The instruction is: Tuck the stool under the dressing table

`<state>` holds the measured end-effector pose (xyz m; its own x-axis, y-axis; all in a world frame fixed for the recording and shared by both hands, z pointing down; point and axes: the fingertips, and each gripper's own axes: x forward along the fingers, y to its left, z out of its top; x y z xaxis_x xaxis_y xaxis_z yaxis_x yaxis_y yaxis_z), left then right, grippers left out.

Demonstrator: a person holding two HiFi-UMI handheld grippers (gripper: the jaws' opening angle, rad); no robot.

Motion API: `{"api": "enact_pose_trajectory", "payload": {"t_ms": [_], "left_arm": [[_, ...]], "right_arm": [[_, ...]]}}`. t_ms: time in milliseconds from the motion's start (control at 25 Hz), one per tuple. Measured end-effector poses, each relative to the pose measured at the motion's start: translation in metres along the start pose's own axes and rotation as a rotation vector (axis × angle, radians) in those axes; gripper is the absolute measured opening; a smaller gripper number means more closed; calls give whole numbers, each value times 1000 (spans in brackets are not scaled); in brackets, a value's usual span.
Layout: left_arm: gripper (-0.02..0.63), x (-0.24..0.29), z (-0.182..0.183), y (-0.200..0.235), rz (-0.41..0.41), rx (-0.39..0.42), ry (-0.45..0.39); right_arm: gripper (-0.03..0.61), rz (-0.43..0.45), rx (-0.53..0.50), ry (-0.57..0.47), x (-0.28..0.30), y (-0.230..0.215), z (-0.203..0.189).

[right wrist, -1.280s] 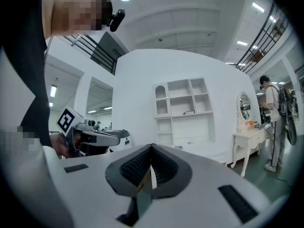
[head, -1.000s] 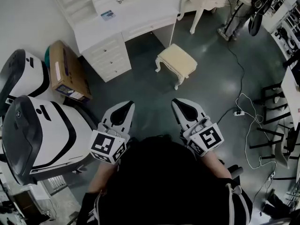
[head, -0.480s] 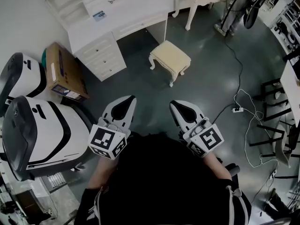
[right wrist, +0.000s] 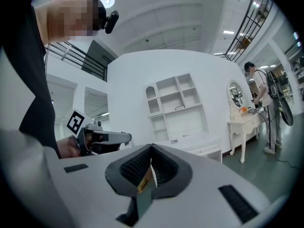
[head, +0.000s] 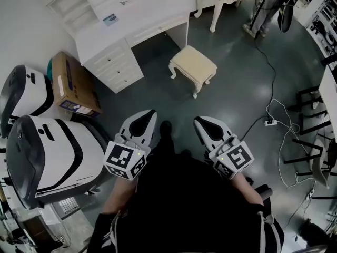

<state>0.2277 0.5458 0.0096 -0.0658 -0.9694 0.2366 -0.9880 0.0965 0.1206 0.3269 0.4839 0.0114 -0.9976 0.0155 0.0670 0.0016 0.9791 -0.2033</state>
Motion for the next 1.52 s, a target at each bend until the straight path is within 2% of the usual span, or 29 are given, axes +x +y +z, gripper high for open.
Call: {"api": "enact_pose_trajectory", "payload": {"t_ms": [280,600,920,1240,1520], "left_arm": [[6,53,16,51,-63,-20,-30],[6,100,34,127,-114,-18,-21],[6,125,42,190,-164,-24,-7],[6,143,34,234,-191,-59,17],[6,178,27,249,-207,-90,44]], "right_arm": [[18,-77,7,48,43,-38,3],[20,-90,-15,51,136,-71,24],[19,-167,20,67,198,-105,31],[20,-177,33,129,247,-114,22],[19,-202,54,153,257,-142,20]]}}
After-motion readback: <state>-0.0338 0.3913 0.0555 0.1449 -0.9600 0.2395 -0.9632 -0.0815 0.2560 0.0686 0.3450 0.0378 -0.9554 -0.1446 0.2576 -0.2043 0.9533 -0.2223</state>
